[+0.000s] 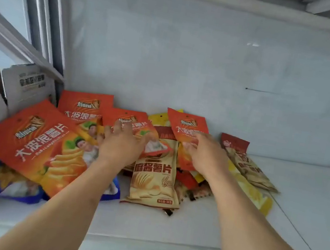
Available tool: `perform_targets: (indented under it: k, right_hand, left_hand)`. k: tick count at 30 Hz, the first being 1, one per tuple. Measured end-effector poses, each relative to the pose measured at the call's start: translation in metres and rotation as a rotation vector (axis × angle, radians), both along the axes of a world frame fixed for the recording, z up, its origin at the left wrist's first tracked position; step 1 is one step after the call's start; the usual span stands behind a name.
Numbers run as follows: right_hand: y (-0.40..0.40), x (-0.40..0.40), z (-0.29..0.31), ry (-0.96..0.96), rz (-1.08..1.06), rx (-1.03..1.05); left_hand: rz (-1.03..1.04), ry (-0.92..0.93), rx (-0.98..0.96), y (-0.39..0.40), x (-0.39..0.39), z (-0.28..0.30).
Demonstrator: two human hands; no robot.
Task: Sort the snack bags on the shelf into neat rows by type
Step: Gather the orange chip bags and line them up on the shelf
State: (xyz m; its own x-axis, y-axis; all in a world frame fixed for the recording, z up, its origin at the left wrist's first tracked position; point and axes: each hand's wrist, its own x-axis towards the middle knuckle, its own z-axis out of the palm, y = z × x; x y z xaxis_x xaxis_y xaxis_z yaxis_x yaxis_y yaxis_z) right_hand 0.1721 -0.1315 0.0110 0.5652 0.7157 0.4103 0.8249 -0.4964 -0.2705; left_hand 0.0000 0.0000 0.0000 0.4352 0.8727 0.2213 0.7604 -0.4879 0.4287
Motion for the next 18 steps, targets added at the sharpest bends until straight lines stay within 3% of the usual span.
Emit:
perform_targets:
  k: [7, 18]
  right_hand:
    - [0.027, 0.027, -0.025, 0.401, -0.284, -0.103]
    - [0.03, 0.052, -0.023, 0.533, -0.28, -0.015]
  left_hand:
    - [0.166, 0.15, -0.033, 0.02, 0.014, -0.01]
    - [0.203, 0.207, -0.006, 0.025, 0.009, -0.007]
